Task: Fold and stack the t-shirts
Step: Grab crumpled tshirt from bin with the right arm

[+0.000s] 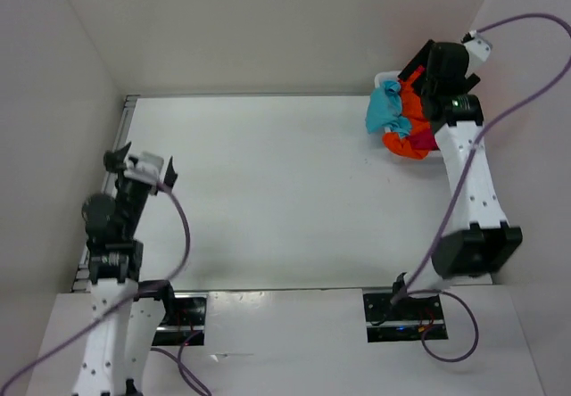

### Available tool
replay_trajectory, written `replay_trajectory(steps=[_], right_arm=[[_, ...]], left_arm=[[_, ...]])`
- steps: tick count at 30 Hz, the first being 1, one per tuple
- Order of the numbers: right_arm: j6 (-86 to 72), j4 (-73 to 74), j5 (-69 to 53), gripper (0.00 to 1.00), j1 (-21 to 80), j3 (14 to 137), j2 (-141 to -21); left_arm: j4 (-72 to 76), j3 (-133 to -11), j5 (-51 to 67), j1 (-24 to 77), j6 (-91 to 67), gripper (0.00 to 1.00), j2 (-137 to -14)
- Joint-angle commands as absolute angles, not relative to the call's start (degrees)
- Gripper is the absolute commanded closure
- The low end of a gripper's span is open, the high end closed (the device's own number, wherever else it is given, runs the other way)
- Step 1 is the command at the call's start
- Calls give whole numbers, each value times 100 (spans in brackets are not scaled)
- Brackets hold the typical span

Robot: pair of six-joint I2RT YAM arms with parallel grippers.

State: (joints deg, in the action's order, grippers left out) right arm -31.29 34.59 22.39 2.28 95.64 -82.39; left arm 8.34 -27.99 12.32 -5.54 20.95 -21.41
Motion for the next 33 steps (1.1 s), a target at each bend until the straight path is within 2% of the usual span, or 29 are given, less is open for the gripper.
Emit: replay_trajectory(steps=[1,7,10,18,23,26,27,28,31,33], right_arm=[[-2102,3954,3425,0,-43,10955,-9577],[-1916,4490,3287,0,-465,12215,-11536],[-1916,4491,2884,0,-642,12269,-12030],[-1854,4544,2821,0,-905,12604,-12831],[-1723,4666,2786,8,-905,13332,-13324],[-1723,4667,2733,28,-905,13526,-13456],[-1723,4667,2733,38,-905,13526,-13456],[-1723,4667,2733,42,-957,13526,-13456],[-1723,4667,2487,43,-958,13474,-13456],[-1723,4667,2426,36,-958,13474,-13456]], left_arm=[[-223,-4519,1315,-554,1362,0,-4386],[-2038,-5826,2495,-554,2100,0,-6474],[-2197,-5880,2496,-439,2232,0,-6802],[-2127,-5678,2206,-439,2443,0,-6970],[-2127,-5564,2101,-439,2496,0,-7031],[-2127,-5493,2101,-439,2496,0,-7031],[-2127,-5493,2101,-439,2496,0,-7031],[-2127,-5432,2101,-439,2496,0,-7031],[-2127,-5432,2101,-439,2496,0,-7031],[-2127,-5432,2048,-439,2548,0,-6979]])
